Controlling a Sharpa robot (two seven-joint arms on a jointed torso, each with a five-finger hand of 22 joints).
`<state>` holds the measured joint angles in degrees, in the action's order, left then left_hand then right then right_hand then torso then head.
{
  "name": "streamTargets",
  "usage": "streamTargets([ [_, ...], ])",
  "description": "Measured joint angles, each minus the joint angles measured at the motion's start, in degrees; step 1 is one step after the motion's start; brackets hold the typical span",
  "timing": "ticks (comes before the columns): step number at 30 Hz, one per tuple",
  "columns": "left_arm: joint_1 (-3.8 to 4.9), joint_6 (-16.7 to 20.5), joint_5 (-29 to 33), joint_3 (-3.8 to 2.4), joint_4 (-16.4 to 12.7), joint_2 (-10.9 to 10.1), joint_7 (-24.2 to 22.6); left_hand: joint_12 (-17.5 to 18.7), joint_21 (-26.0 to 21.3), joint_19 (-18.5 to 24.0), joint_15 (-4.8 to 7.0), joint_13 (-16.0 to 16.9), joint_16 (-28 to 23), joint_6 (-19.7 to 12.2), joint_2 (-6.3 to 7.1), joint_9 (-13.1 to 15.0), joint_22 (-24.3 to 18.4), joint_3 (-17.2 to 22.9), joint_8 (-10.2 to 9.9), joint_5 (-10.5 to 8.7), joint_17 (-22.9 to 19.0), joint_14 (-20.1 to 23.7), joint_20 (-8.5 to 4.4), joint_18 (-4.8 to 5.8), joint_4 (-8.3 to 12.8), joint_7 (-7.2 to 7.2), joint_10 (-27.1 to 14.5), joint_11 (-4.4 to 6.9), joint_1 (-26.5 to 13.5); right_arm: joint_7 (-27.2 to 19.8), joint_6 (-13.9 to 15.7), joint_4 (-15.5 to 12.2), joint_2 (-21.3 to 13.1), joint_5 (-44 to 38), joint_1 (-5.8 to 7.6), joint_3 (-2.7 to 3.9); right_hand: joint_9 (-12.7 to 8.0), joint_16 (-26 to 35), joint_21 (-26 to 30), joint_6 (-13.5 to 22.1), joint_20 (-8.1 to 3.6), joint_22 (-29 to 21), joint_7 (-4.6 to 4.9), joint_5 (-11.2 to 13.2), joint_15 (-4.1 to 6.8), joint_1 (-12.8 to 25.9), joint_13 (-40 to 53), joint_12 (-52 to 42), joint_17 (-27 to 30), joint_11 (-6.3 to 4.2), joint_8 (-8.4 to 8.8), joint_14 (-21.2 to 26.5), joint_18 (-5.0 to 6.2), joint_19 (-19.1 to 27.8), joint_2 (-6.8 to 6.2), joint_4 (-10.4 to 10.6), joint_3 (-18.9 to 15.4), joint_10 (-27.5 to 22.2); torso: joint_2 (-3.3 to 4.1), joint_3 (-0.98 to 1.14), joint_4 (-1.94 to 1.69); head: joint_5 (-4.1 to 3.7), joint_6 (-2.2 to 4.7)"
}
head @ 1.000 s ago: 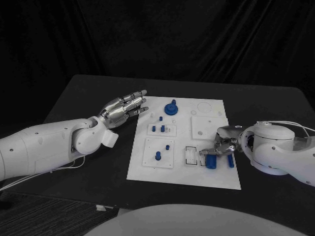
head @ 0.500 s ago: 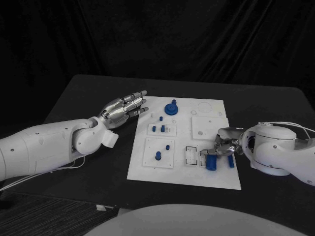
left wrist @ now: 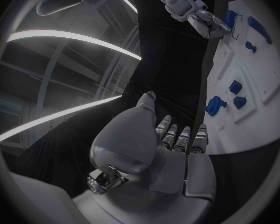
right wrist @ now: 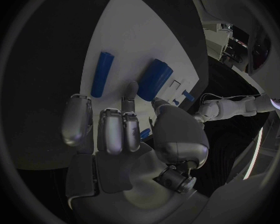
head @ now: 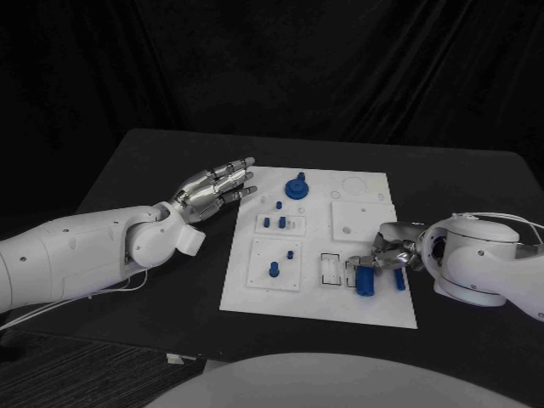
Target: Assemble the parts on the task board
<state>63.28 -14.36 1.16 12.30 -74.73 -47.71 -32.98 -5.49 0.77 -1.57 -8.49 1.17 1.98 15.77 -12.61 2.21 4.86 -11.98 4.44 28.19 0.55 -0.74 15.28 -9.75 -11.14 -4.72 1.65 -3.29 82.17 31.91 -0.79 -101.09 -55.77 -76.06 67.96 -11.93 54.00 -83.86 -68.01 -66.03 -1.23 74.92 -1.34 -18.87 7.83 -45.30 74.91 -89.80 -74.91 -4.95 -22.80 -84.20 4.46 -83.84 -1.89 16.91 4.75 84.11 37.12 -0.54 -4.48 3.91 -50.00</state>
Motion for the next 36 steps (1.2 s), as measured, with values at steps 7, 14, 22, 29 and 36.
streamTargets([
  [7, -0.02, 0.0, 0.0, 0.0, 0.1, 0.1, 0.1, 0.0, 0.0, 0.0, 0.0, 0.0, 0.0, -0.2, -0.28, 0.0, 0.0, 0.2, 0.0, 0.05, 0.0, 0.0, 0.0, 0.0, 0.2, -0.21, 0.0, 0.0, 0.2, -0.3, 2.4, -0.4, -0.6, 0.5, 0.12, 0.0, 1.4, 0.5, 0.5, 0.0, -0.2, 0.0, 0.0, -2.0, 0.0, -0.7, 0.0, 0.0, 0.0, 0.0, 0.0, 0.0, 0.0, 0.2, 0.37, -0.4, 0.4, 0.0, -0.03, 0.01, 0.01, -0.03, 0.0],
  [14, -0.05, -0.1, 0.0, 0.0, 0.1, 0.1, 0.1, 0.0, 0.0, 0.0, 0.0, 0.0, 0.0, -0.2, -0.29, 0.0, 0.0, 0.2, 0.0, 0.05, 0.0, 0.0, 0.0, 0.0, 0.2, -0.21, 0.0, 0.0, 0.2, -0.5, 4.5, -0.8, -0.8, 0.7, 1.33, 0.02, 3.4, 1.0, 1.2, 1.3, -0.2, 0.0, 0.19, 0.5, 0.0, -1.2, 0.0, 0.0, 0.0, 0.0, 0.35, 0.0, 0.0, 0.2, -0.32, -0.1, 0.4, 0.0, -0.03, 0.01, 0.01, -0.12, 0.0],
  [22, -0.06, -0.1, 0.0, 0.0, 0.2, 0.1, 0.2, -0.2, 0.0, 0.0, 0.0, 0.0, 0.0, -0.2, -0.29, 0.0, 0.0, 0.2, 0.0, 0.28, 0.0, 0.0, 0.0, 0.0, 0.2, -0.21, 0.0, 0.0, 0.2, -0.2, 3.6, -2.6, -2.8, 0.5, 1.94, 0.03, 4.8, 1.1, 0.5, 3.3, -0.2, 0.0, 0.82, 7.7, 0.0, 2.6, 0.0, 0.0, 0.0, 0.0, 2.16, 0.0, 0.0, 0.2, -1.04, -0.1, -2.4, 0.0, -0.07, -0.01, -0.03, -0.02, 0.0],
  [29, -0.06, -0.1, 0.0, 0.0, 0.1, 0.0, 0.3, -0.2, 0.0, 0.0, 0.0, 0.0, 0.0, -0.2, -0.29, 0.0, 0.0, 0.2, 0.0, 0.28, 0.0, 0.0, 0.0, 0.0, 0.2, -0.21, 0.0, 0.0, 0.2, 0.6, 0.6, -4.7, -4.8, 0.2, 2.09, 0.02, 2.7, 1.1, -0.7, 3.4, 0.01, 0.0, 1.15, 10.2, -0.21, 4.2, 0.0, 0.0, 0.0, 0.22, 5.06, 0.2, 0.0, 0.0, 0.16, 0.0, -5.1, -0.2, -0.07, -0.04, -0.05, 0.05, 0.0],
  [36, -0.07, -0.1, 0.0, 0.0, -0.1, -0.1, 0.3, -0.2, 0.0, 0.0, 0.0, 0.0, 0.0, 0.0, -0.29, 0.0, 0.0, 0.2, 0.0, 0.28, 0.0, 0.0, 0.0, 0.0, 0.2, -0.42, 0.0, 0.0, 0.2, 1.2, -2.3, -7.1, -6.0, 0.2, 2.1, 0.01, -8.5, 3.1, -1.0, 2.7, 0.66, 0.0, 2.54, 9.5, -1.11, 2.4, 0.0, 0.0, 0.2, 1.77, 14.11, 0.2, -0.01, -0.2, 1.94, -0.2, -8.2, -0.1, -0.04, -0.06, -0.04, -0.03, 0.0],
])
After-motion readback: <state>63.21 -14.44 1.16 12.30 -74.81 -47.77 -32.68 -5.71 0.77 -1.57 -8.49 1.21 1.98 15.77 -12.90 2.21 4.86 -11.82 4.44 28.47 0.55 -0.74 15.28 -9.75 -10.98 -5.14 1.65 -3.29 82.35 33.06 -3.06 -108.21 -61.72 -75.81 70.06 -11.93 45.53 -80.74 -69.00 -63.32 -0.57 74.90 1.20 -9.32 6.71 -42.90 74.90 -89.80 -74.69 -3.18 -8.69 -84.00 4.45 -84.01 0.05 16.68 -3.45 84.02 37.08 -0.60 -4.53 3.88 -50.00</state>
